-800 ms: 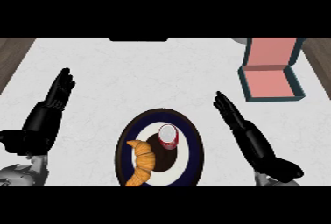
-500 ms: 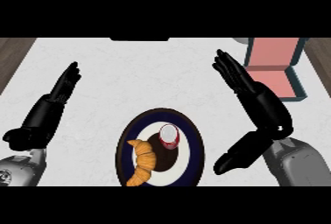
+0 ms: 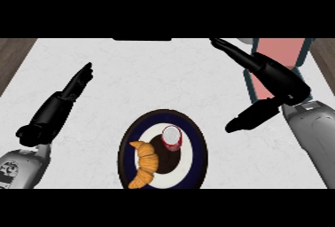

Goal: Pick the can from the plate and place it in the cardboard box

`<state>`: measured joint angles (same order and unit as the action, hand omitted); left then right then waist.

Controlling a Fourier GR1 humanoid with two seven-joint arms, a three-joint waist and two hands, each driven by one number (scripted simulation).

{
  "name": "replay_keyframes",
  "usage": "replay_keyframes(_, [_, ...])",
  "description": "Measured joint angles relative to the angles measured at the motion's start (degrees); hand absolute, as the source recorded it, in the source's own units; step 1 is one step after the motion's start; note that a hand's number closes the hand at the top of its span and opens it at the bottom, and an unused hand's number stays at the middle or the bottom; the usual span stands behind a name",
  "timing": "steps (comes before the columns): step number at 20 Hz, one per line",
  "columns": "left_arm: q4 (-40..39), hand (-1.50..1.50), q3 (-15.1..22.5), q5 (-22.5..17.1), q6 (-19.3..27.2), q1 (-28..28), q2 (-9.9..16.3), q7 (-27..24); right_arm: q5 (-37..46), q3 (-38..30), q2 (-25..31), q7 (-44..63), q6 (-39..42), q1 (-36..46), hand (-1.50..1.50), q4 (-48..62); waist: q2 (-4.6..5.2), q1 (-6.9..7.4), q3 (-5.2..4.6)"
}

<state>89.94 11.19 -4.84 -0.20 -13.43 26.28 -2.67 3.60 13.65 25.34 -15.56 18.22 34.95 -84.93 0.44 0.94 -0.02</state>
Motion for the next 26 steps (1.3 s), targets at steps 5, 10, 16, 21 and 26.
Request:
replay_keyframes(5, [-1.3,0.00,-0.3,0.7,-0.8,-0.1,-0.7,-0.9,8.2,4.1,2.0,-5.9,1.9,3.0,-1.50,1.1,-0.22,-0.25,0.01])
replay_keyframes(10, [-1.7,0.00,-0.4,1.0,-1.2,0.5,-1.1,-1.6,16.0,11.1,4.1,-1.0,6.7,6.8,-1.50,-2.1,-0.54,-0.47,-0.06])
replay_keyframes(16, [-1.6,0.00,-0.8,1.9,-1.4,1.8,-1.4,-2.0,22.8,19.3,2.0,9.1,13.4,9.6,-1.50,-8.4,-0.71,-0.79,-0.06])
replay_keyframes(21, [-1.8,0.00,-1.4,2.3,-2.0,1.4,-1.9,-1.7,27.3,24.4,-2.6,20.5,19.1,10.3,-1.50,-13.8,-0.74,-1.05,-0.04])
replay_keyframes(26, [-4.3,0.00,-2.9,2.8,-3.3,0.2,-2.7,-3.3,30.0,26.1,-7.5,28.6,25.0,9.2,-1.50,-15.3,-0.59,-1.07,-0.03])
